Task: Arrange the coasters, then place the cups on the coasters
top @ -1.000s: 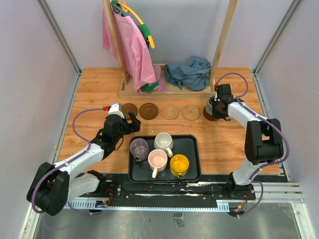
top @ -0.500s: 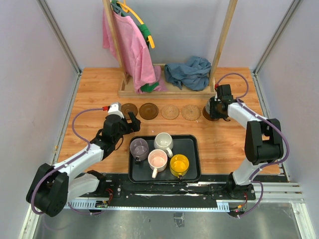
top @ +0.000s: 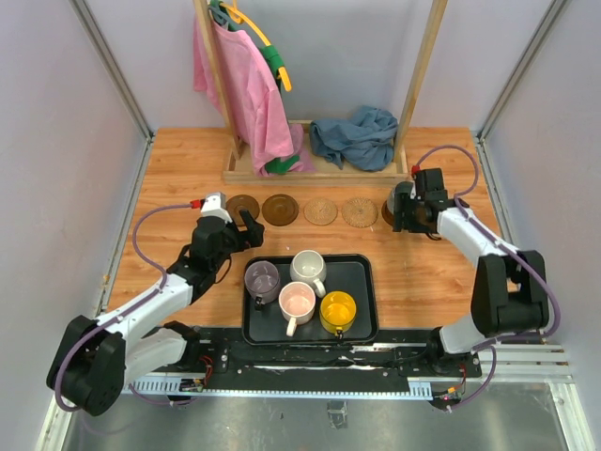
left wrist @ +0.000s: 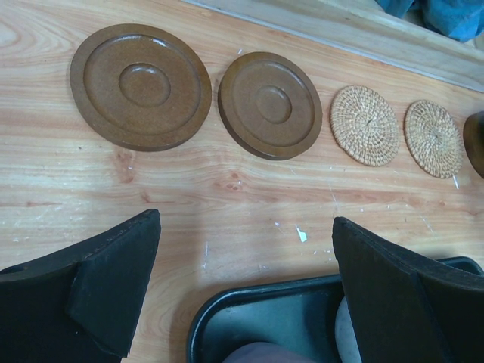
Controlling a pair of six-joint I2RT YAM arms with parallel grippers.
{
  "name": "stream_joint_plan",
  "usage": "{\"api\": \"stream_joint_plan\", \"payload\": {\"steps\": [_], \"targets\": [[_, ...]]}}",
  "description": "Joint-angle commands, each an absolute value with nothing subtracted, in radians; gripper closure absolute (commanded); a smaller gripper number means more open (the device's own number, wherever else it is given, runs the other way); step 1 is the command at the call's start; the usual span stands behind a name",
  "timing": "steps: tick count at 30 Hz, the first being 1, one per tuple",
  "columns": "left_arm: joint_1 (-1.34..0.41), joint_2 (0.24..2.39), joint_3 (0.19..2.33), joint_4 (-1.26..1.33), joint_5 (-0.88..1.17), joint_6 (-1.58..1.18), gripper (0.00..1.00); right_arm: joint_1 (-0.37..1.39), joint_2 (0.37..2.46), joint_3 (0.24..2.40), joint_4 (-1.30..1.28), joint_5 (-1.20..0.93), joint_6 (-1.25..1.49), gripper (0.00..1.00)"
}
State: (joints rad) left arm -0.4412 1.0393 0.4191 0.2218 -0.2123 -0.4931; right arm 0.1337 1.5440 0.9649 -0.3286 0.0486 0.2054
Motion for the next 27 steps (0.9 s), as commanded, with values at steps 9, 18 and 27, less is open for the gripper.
{"api": "stream_joint_plan", "payload": {"steps": [9, 18, 27], "targets": [[-0.449, 0.992, 0.416, 0.234, -0.23, -0.46, 0.0, 0.195, 1.073, 0.924, -0.485, 0.053, 0.304, 0.12], [-0.449, 1.015, 0.433, 0.238, -0.193, -0.444, 0.0, 0.429, 0.834, 0.807, -0.678, 0.119, 0.419, 0.14], [-0.45, 1.014, 0.416, 0.239, -0.174, -0.467, 0.0, 0.808, 0.659, 0.706, -0.772, 0.148, 0.572, 0.13]]}}
